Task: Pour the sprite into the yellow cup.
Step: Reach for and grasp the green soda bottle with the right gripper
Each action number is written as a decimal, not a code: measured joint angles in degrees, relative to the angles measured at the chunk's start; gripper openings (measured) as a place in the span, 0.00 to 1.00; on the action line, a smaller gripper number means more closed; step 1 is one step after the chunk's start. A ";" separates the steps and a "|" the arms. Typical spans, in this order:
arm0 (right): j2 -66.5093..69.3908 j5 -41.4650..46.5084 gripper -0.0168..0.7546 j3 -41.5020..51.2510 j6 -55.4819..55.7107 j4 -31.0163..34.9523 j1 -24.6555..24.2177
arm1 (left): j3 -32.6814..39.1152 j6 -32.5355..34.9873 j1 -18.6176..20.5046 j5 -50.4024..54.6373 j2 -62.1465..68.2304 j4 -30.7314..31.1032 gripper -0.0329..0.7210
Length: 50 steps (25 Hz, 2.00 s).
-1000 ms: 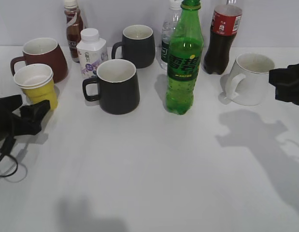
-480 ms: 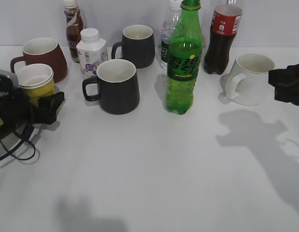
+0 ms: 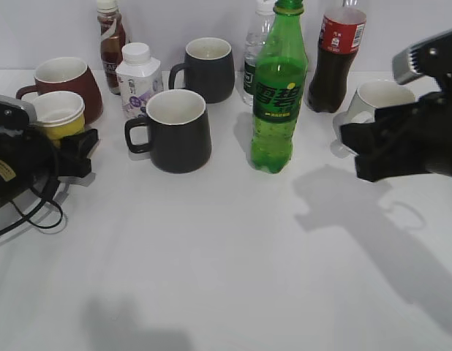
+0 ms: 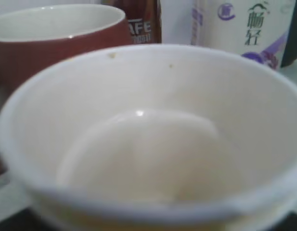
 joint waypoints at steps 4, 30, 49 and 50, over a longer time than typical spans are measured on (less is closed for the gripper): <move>5.07 -7.83 0.65 0.00 0.41 -0.49 0.39 | -0.10 0.00 0.00 0.09 0.00 0.08 0.59; 37.08 -49.87 0.81 -2.70 13.50 -14.91 0.43 | 12.46 -1.48 0.00 -2.86 -8.18 22.49 0.58; 46.25 -49.84 0.55 -16.56 13.50 -14.36 0.45 | 10.10 -3.41 -9.38 -2.91 -8.18 31.37 0.58; 46.34 -50.06 0.55 -16.56 13.30 -13.78 0.45 | 9.73 -3.41 -10.70 -2.91 -8.18 30.00 0.58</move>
